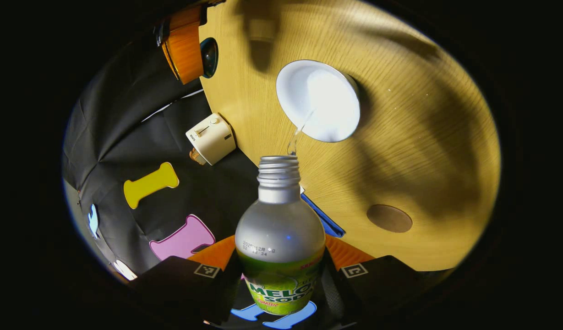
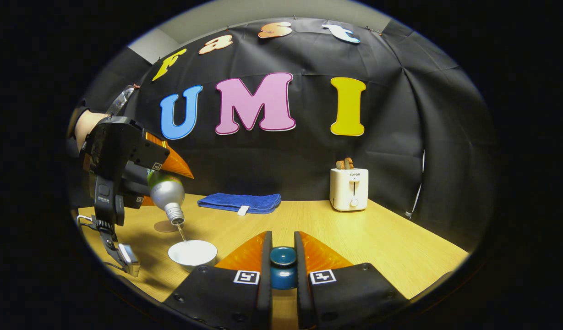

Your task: Open the teacup lid with one hand, grasp the water bottle and pour water into the teacup with the other hand; after pouring, place the water bottle on the coaster and then close the teacup lid.

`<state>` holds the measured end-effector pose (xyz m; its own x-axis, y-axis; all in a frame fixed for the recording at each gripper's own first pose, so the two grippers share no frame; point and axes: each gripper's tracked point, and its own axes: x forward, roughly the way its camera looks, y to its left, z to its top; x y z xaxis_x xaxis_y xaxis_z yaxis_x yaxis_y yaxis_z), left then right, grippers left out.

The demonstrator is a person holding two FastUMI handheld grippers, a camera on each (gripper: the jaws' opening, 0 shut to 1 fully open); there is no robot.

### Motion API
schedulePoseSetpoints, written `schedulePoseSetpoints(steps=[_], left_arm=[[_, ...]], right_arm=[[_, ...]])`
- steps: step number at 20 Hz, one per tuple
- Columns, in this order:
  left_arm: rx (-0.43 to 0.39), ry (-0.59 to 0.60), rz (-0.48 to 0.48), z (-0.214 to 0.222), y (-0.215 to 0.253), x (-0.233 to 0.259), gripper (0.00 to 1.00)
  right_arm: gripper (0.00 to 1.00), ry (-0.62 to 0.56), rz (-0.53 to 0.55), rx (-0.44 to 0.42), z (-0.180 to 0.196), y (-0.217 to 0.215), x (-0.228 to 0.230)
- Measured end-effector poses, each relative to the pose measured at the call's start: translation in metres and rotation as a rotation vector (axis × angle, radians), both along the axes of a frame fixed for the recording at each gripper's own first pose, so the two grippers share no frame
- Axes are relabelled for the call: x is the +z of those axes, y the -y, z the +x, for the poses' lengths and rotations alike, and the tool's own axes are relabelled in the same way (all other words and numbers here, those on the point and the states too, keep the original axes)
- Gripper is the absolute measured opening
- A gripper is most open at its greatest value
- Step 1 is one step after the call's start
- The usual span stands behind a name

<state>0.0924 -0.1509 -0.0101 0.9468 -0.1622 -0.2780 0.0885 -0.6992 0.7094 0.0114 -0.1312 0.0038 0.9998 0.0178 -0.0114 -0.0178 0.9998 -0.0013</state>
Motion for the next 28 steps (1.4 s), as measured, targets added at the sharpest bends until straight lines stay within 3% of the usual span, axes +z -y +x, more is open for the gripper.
schedulePoseSetpoints(steps=[28], left_arm=[[-0.028, 0.032, -0.005, -0.0037, -0.0025, 0.0005, 0.82]], right_arm=[[0.25, 0.0, 0.0, 0.001, 0.0001, 0.0009, -0.0002]])
